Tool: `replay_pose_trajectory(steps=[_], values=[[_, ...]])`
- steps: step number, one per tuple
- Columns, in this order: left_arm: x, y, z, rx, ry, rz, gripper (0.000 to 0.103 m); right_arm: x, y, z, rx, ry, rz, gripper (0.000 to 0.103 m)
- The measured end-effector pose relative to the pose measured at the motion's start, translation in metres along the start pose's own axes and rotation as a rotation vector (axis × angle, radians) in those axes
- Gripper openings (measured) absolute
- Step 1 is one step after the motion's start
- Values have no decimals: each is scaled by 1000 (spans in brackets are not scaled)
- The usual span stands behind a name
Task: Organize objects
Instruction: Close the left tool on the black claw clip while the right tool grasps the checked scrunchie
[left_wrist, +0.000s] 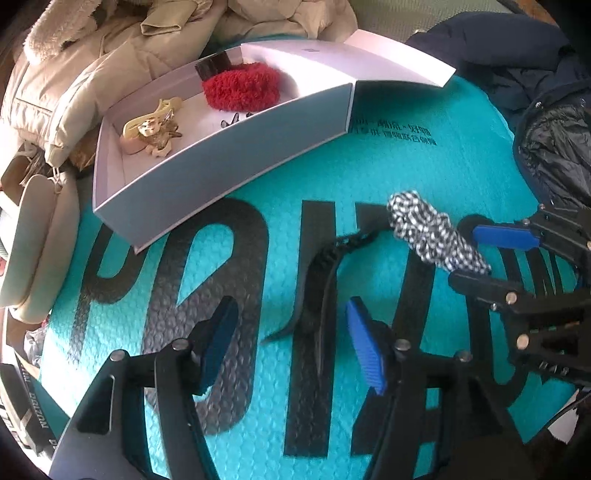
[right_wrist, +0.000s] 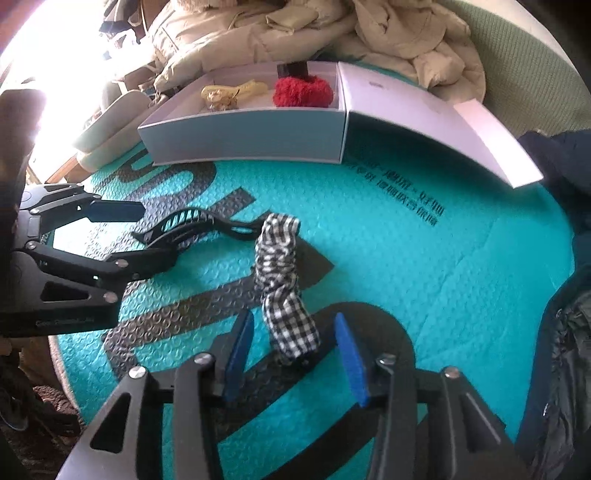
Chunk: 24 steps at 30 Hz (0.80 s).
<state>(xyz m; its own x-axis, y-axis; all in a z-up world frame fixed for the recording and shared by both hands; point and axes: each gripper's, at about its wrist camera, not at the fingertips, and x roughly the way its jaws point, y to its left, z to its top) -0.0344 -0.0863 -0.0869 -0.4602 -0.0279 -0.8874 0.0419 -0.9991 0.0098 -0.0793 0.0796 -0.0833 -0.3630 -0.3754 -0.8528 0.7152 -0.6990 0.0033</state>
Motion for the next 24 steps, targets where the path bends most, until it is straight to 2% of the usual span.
replay_pose_trajectory(steps=[7, 8, 9, 10, 11, 12, 13, 17, 24], values=[[8, 2, 4, -27, -7, -32, 58, 7, -3, -1, 16, -9, 2, 47], [8, 2, 4, -31, -9, -36, 55, 7, -2, 0, 18, -12, 0, 44], [9, 3, 4, -33, -15, -35, 52, 7, -1, 0, 12, -11, -3, 35], [9, 3, 3, -36, -21, -30, 41, 7, 1, 1, 7, -13, -5, 21], [8, 3, 3, -39, -28, -32, 28, 7, 2, 2, 7, -10, -6, 20], [8, 4, 3, -50, -36, -31, 20, 8, 2, 4, 8, -8, -4, 19], [8, 5, 3, -64, -38, -23, 18, 9, 3, 4, 10, -7, -2, 19], [8, 7, 4, -93, -32, -28, 18, 7, 0, 6, 38, -9, 6, 18], [6, 16, 1, -139, -7, -29, 18, 4, 11, 10, 12, -4, 21, 18]])
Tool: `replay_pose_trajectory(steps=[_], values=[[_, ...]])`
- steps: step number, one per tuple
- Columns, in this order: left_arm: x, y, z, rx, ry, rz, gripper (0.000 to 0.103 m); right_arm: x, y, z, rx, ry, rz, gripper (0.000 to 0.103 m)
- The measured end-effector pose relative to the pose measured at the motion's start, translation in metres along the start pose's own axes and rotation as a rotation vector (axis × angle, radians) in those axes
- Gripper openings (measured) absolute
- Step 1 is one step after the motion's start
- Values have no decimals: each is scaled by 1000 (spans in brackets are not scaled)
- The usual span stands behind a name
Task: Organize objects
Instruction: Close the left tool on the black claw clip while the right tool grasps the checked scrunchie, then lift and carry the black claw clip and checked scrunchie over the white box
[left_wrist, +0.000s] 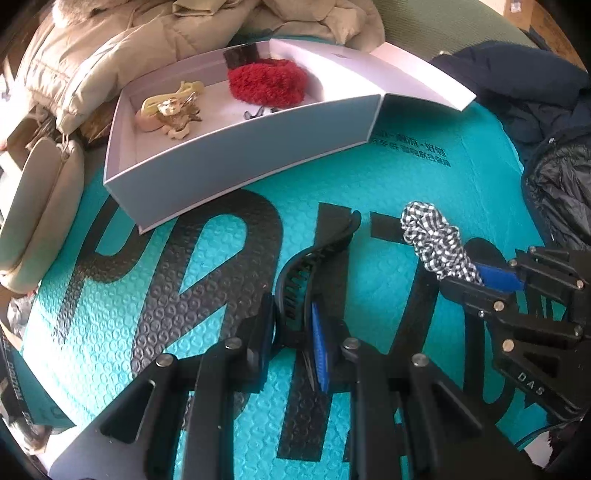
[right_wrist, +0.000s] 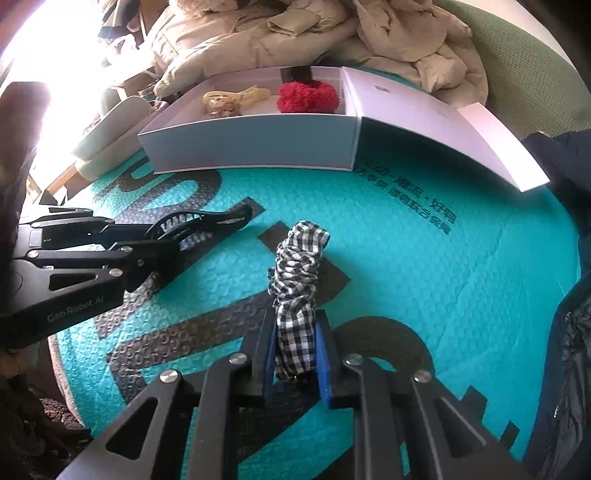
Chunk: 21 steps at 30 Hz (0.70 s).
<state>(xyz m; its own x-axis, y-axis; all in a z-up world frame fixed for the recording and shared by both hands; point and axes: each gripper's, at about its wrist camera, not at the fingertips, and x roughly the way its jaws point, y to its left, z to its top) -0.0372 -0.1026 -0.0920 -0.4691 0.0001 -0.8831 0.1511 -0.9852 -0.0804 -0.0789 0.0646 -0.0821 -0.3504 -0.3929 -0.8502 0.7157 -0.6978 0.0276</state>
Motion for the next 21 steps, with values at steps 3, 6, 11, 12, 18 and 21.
replay_pose_trajectory(steps=[3, 6, 11, 12, 18, 21], values=[[-3, 8, -3, -26, 7, 6, 18, -3, 9, 3, -26, -5, 6, 18], [-10, 15, -8, -49, 4, 5, 18, -5, 19, 5, -48, -11, 20, 18], [-25, 26, -16, -75, 12, 37, 18, -9, 37, 8, -85, -14, 52, 18], [-28, 29, -18, -85, 14, 43, 18, -10, 40, 8, -89, -15, 57, 18], [-49, 44, -32, -135, 26, 102, 18, -18, 59, 12, -127, -27, 70, 18], [-59, 49, -36, -148, 17, 110, 18, -24, 65, 14, -137, -21, 58, 18]])
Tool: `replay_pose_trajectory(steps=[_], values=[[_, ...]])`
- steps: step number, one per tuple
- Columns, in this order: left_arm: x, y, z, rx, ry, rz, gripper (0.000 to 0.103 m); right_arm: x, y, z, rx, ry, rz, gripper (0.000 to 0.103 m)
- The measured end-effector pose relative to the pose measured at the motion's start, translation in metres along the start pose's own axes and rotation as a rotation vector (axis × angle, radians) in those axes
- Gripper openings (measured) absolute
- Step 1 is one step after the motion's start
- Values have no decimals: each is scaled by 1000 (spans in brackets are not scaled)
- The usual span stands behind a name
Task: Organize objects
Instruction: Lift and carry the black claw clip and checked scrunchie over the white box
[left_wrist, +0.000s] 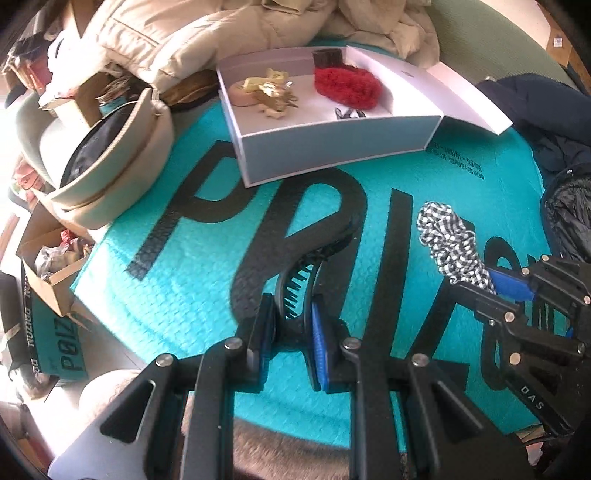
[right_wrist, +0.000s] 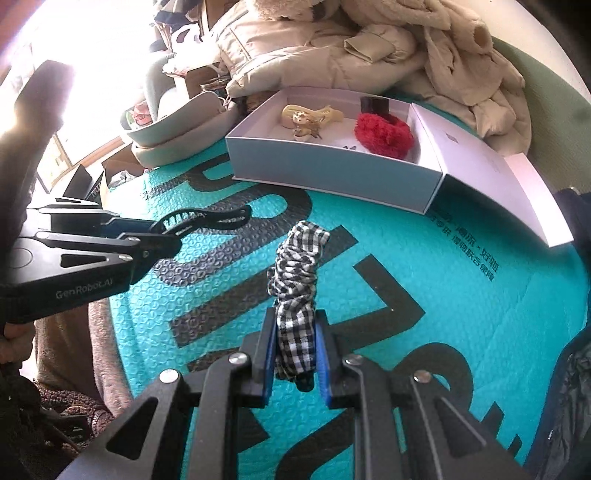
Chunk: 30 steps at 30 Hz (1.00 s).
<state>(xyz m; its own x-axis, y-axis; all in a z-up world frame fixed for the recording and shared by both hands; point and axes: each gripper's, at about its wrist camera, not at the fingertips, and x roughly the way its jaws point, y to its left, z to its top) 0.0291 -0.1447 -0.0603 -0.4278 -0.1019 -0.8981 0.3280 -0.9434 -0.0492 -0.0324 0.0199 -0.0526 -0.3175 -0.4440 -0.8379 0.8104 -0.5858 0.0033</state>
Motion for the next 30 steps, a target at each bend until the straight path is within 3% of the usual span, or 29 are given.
replay_pose_trajectory(steps=[13, 30], values=[[-48, 14, 0, -20, -56, 19, 18, -38, 14, 21, -59, -53, -15, 18], [-101, 33, 51, -2, -134, 77, 18, -72, 22, 75, -176, -156, -34, 18]])
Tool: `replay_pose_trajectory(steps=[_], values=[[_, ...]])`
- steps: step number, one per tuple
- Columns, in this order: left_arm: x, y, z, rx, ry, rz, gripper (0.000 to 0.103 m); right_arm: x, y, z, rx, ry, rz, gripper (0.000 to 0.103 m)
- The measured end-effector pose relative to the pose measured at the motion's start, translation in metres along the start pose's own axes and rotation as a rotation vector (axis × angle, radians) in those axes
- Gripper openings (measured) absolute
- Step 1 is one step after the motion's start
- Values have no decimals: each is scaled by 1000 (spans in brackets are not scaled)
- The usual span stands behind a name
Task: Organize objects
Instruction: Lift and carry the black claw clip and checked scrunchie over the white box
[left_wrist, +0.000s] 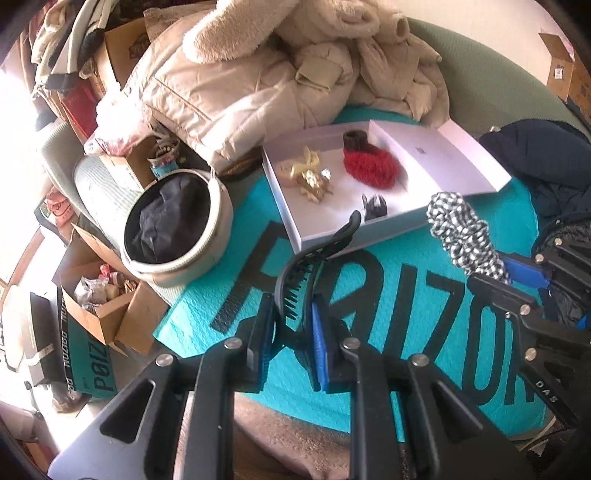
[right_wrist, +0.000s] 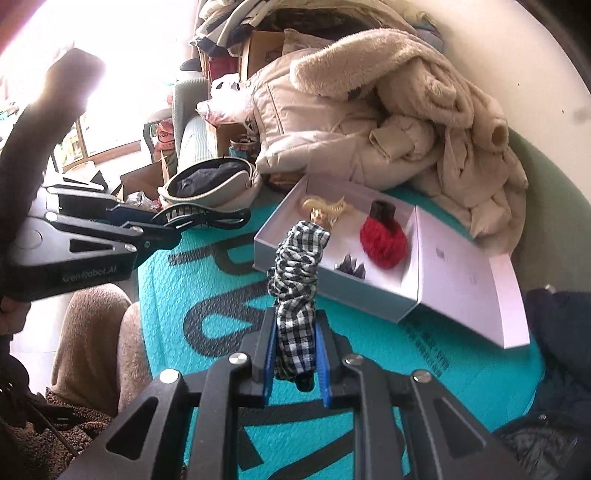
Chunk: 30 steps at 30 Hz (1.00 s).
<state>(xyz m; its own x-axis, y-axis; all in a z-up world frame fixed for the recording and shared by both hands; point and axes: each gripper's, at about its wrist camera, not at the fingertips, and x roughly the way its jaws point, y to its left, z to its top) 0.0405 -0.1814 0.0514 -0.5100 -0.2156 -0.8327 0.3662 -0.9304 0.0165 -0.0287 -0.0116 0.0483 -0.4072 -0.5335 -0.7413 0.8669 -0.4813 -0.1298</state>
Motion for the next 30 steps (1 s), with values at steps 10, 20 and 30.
replay_pose_trajectory(steps=[10, 20, 30], values=[[5, 11, 34, 12, -4, 9, 18, 13, -8, 25, -14, -19, 16, 18], [33, 11, 75, 31, 6, -3, 18, 40, -28, 49, -16, -18, 20, 18], [86, 10, 109, 47, 55, -29, 18, 77, -55, 63, -5, 8, 29, 18]])
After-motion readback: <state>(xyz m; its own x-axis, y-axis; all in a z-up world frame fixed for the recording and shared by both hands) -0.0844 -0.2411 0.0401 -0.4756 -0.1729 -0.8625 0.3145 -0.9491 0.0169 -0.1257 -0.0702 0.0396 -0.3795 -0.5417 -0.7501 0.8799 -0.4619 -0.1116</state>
